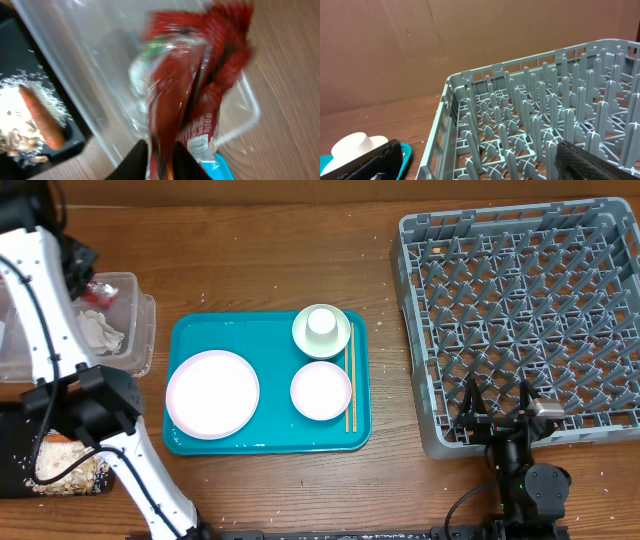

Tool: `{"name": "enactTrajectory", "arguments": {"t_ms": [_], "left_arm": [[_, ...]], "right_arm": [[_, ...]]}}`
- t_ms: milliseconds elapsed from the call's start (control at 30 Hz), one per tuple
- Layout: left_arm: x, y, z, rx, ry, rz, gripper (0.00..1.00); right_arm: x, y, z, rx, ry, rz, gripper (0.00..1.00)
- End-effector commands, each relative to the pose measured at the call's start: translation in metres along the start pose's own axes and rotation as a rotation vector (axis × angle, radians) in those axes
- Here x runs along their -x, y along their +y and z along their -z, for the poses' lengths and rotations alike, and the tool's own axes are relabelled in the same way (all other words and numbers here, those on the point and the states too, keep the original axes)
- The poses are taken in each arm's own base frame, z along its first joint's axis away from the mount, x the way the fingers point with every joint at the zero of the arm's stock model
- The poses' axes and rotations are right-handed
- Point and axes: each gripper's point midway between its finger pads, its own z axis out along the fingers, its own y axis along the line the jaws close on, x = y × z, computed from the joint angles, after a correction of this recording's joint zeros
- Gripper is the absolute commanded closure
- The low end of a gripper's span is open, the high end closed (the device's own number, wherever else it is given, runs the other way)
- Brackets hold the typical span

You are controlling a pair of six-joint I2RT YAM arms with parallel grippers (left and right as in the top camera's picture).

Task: Sort waste into correct bins and load items into the dishwasher
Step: 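Carry the red wrapper over the clear plastic bin, then release the wrapper into the bin and raise the left gripper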

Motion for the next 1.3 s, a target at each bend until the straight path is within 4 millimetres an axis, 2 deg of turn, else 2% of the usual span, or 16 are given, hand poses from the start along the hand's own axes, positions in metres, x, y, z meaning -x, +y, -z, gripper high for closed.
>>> {"name": "enactTrajectory", "arguments": {"t_ms": [0, 67, 200, 300, 367, 433, 567, 767, 867, 967, 1000, 1067, 1267], "left_arm": [[0.019, 0.026, -0.005, 0.05, -0.024, 0.039, 0.62], [0.029, 0.041, -0.008, 0.065, -0.026, 0.072, 0.0], [0.034, 0.062, -0.012, 0.084, 0.003, 0.114, 0.0], [0.025, 0.058, -0.013, 0.025, 0.076, 0.092, 0.0], [0.01, 0.037, -0.01, -0.104, 0.157, -0.051, 0.0], [-0.011, 0.005, 0.0, -0.307, 0.245, -0.233, 0.0], [-0.038, -0.032, 0.02, -0.508, 0.309, -0.386, 0.0], [-0.087, -0.073, 0.05, -0.563, 0.313, -0.556, 0.0], [-0.128, -0.092, 0.072, -0.575, 0.322, -0.673, 0.0], [-0.167, -0.099, 0.087, -0.561, 0.345, -0.765, 0.0], [-0.174, -0.099, 0.089, -0.559, 0.352, -0.779, 0.0], [-0.203, -0.096, 0.095, -0.523, 0.368, -0.849, 0.0], [-0.244, -0.081, 0.1, -0.393, 0.343, -0.968, 0.0]], "right_arm": [[-0.002, 0.002, 0.0, 0.01, -0.001, 0.004, 0.0], [-0.002, 0.002, 0.0, 0.01, -0.001, 0.004, 0.0], [-0.002, 0.001, 0.0, 0.01, -0.001, 0.004, 0.0], [-0.002, 0.002, 0.0, 0.01, -0.001, 0.004, 0.0], [-0.002, 0.002, 0.0, 0.011, -0.001, 0.004, 0.0], [-0.002, 0.001, 0.0, 0.01, -0.001, 0.004, 0.0], [-0.002, 0.001, 0.0, 0.01, -0.001, 0.004, 0.0], [-0.002, 0.001, 0.0, 0.01, -0.001, 0.004, 0.0], [-0.002, 0.001, 0.0, 0.01, -0.001, 0.004, 0.0], [-0.002, 0.002, 0.0, 0.01, -0.001, 0.004, 0.0], [-0.002, 0.001, 0.0, 0.01, -0.001, 0.004, 0.0], [-0.002, 0.002, 0.0, 0.011, -0.002, 0.004, 0.0], [-0.002, 0.002, 0.0, 0.01, -0.001, 0.004, 0.0]]}}
